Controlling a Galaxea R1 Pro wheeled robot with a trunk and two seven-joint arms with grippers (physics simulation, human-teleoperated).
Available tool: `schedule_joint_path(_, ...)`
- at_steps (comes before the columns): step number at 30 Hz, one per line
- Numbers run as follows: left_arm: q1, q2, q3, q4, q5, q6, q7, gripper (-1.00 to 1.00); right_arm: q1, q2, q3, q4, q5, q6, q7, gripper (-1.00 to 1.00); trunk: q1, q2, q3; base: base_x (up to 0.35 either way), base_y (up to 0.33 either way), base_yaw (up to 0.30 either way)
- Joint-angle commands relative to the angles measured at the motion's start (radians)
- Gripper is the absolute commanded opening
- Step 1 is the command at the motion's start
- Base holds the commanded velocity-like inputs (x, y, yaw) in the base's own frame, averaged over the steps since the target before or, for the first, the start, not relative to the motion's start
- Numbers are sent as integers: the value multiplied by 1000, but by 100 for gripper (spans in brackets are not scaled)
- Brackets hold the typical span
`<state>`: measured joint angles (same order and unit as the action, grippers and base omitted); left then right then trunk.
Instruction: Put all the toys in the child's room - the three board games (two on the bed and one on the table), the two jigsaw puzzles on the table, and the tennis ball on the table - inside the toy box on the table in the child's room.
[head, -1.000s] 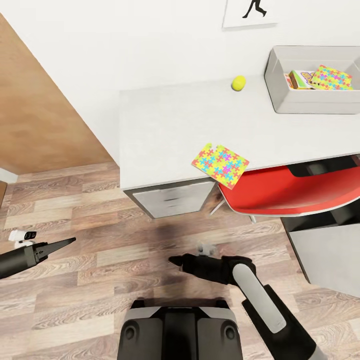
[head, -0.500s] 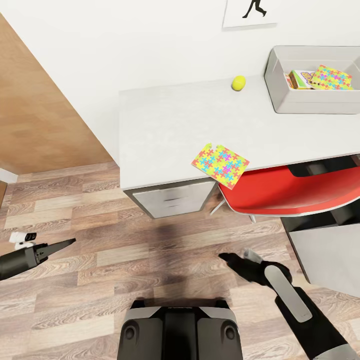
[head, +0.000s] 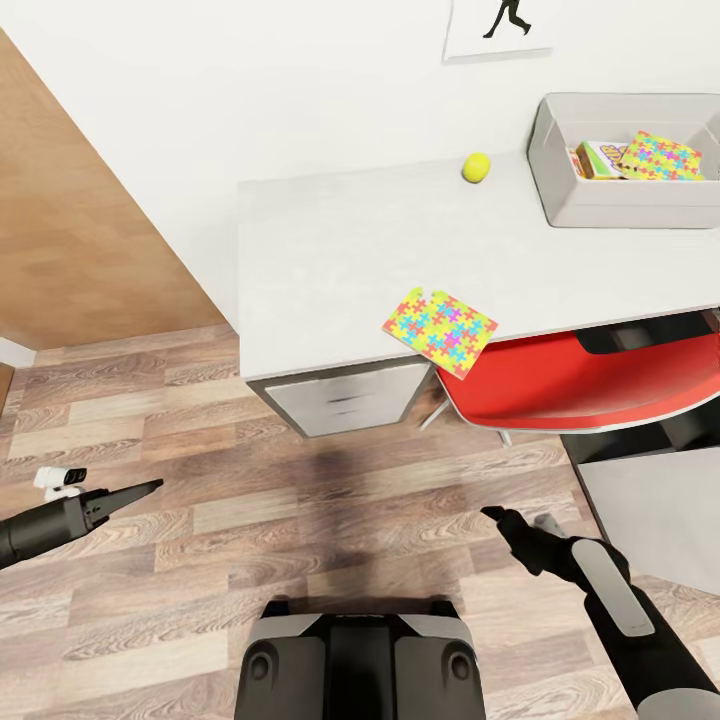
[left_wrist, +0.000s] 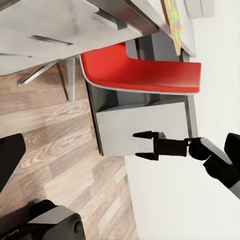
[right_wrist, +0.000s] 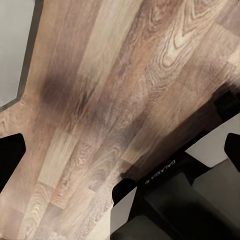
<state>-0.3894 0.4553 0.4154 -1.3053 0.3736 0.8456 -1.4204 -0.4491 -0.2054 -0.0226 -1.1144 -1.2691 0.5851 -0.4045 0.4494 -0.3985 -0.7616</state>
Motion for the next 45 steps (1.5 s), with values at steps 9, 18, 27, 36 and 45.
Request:
schedule_joint_path(9,0,-1,-3,0,1,6,1,100,17,-8,-6,64,-3,-16,5,100,1,-2,12,0,0,-11)
schedule_joint_path(18,0,-1,-7,0,1,3,2,100,38,-13,-5,83,-1,-20,6,100,1,-2,27,0,0,0)
schedule_joint_path(27,0,-1,-7,0,1,-2,4,100,39,-17,-9,124,-1,-21,6,100,1,-2,42,0,0,0)
schedule_joint_path(36,0,-1,-7,0,-1,-5,5,100,40,-17,-10,129,-2,-22,7,100,1,-2,57,0,0,0)
schedule_joint_path(45,0,-2,-8,0,-1,-8,6,100,40,-18,-11,129,-3,-22,7,100,1,-2,72,0,0,0)
